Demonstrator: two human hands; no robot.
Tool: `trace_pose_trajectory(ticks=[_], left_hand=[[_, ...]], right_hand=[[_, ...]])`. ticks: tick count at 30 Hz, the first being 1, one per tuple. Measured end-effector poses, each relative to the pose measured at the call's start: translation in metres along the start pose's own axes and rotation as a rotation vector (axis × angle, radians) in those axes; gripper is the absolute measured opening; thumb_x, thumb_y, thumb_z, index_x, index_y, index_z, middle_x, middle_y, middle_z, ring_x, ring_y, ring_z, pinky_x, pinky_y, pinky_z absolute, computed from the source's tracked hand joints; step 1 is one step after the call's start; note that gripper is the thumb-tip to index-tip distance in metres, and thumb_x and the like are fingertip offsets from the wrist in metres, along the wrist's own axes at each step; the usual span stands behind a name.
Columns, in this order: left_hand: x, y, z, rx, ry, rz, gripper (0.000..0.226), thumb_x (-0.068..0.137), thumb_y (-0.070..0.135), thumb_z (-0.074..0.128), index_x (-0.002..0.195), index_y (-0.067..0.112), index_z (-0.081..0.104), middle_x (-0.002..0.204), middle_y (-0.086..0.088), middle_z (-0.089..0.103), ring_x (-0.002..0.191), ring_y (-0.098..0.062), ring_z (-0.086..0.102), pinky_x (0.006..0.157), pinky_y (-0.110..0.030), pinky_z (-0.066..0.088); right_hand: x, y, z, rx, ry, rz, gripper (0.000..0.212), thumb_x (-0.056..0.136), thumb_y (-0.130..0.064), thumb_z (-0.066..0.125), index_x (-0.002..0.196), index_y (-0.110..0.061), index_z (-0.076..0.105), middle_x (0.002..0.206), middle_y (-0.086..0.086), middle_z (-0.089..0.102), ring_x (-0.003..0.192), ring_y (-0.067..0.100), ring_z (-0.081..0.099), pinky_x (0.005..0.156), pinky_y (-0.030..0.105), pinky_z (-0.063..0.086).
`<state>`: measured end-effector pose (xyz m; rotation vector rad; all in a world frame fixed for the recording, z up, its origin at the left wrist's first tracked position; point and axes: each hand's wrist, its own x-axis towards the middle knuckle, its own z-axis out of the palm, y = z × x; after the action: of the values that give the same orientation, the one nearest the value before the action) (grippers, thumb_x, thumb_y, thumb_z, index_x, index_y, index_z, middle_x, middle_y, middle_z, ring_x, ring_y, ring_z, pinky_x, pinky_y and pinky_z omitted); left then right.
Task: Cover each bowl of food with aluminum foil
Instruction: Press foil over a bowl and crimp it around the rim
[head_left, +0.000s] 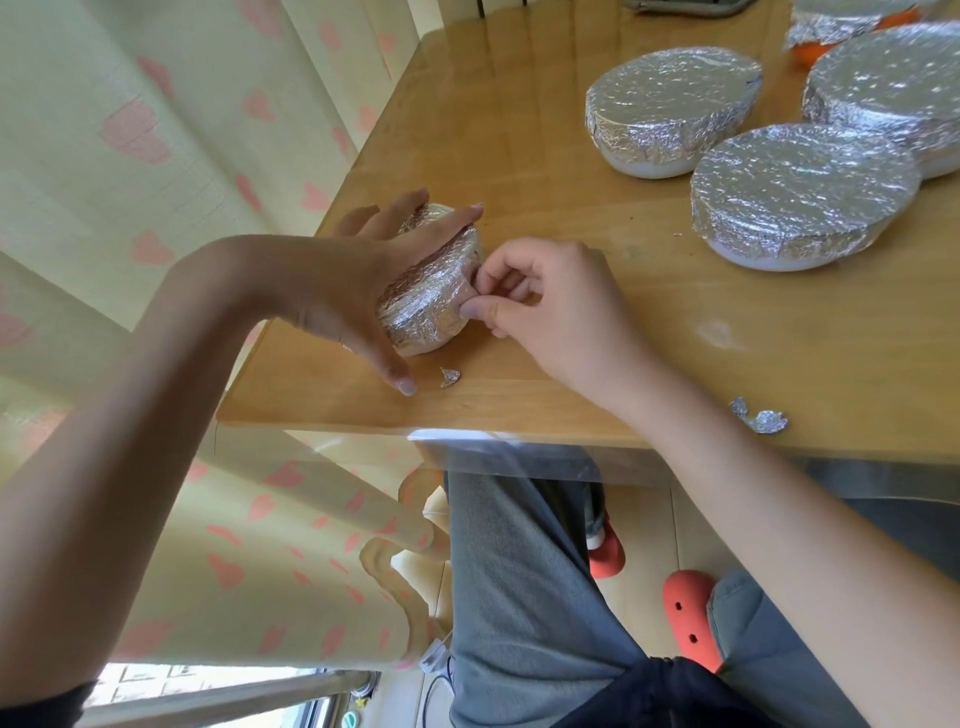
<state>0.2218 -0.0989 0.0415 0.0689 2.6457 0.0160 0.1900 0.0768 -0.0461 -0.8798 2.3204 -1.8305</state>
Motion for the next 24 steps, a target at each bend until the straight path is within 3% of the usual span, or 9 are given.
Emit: trace_pose_trajectory(ticks=[3,6,8,10,13,17,21,24], left_hand=[[0.000,-0.002,-0.001,-0.034,-0.010,0.012,0.138,0.028,0.082,0.078,0.125,0.078,-0.020,0.153,0.029,-0.022,0.147,-0.011,-0.015,0.116,-0.050,0.013],[0.000,-0.003,-0.005,-0.169,0.018,0.031,0.105,0.031,0.103,0.047,0.124,0.084,0.001,0.154,0.032,-0.007,0.149,-0.013,-0.006,0.118,-0.053,0.014],[0.003,0.001,-0.005,-0.282,0.095,0.050,0.074,0.049,0.101,0.038,0.119,0.081,0.025,0.150,0.026,0.014,0.147,-0.017,0.007,0.117,-0.055,0.015],[0.006,0.005,-0.003,-0.284,0.152,0.051,0.058,0.060,0.088,0.042,0.116,0.074,0.035,0.142,0.020,0.023,0.141,-0.021,0.015,0.114,-0.052,0.016],[0.007,0.010,-0.001,-0.263,0.154,0.016,0.057,0.059,0.080,0.045,0.114,0.072,0.035,0.139,0.016,0.023,0.137,-0.024,0.018,0.111,-0.048,0.016],[0.006,0.010,-0.003,-0.289,0.149,-0.002,0.060,0.054,0.081,0.044,0.112,0.073,0.033,0.134,0.019,0.021,0.134,-0.020,0.017,0.109,-0.046,0.017],[0.007,0.015,0.000,-0.292,0.171,-0.019,0.071,0.050,0.078,0.045,0.119,0.066,0.033,0.130,0.021,0.019,0.133,-0.019,0.016,0.101,-0.042,0.018],[0.007,0.019,0.000,-0.288,0.187,-0.048,0.072,0.054,0.072,0.048,0.123,0.062,0.031,0.136,0.018,0.020,0.136,-0.022,0.016,0.098,-0.040,0.019]], right_hand=[[0.002,-0.001,-0.004,0.173,-0.079,0.166,0.014,0.080,-0.011,0.074,0.072,-0.013,0.063,0.067,0.007,0.067,0.062,0.023,0.067,0.070,0.037,0.059],[0.002,-0.001,-0.006,0.296,-0.158,0.308,0.010,0.083,-0.013,0.071,0.077,-0.009,0.064,0.069,0.007,0.067,0.063,0.016,0.066,0.072,0.031,0.059],[0.002,-0.001,-0.006,0.314,-0.173,0.333,0.011,0.083,-0.013,0.072,0.077,-0.009,0.064,0.068,0.005,0.067,0.062,0.013,0.065,0.071,0.027,0.058],[0.004,0.000,-0.007,0.337,-0.182,0.358,0.011,0.081,-0.011,0.073,0.077,-0.008,0.064,0.068,0.006,0.066,0.061,0.012,0.064,0.069,0.026,0.059],[0.007,0.000,-0.008,0.296,-0.149,0.355,0.017,0.075,-0.011,0.079,0.075,-0.007,0.062,0.065,0.007,0.065,0.056,0.014,0.063,0.065,0.030,0.059],[0.017,-0.002,-0.015,0.051,-0.043,0.159,0.038,0.059,-0.014,0.089,0.066,-0.017,0.052,0.059,-0.001,0.058,0.047,0.009,0.057,0.049,0.029,0.053],[0.036,-0.010,-0.023,-0.213,-0.133,-0.018,0.047,0.046,-0.022,0.093,0.072,-0.020,0.053,0.063,-0.007,0.054,0.051,0.001,0.045,0.050,0.017,0.038],[0.043,-0.009,-0.027,-0.235,-0.221,-0.030,0.049,0.049,-0.025,0.093,0.079,-0.019,0.055,0.068,-0.005,0.056,0.055,0.003,0.046,0.053,0.017,0.039]])
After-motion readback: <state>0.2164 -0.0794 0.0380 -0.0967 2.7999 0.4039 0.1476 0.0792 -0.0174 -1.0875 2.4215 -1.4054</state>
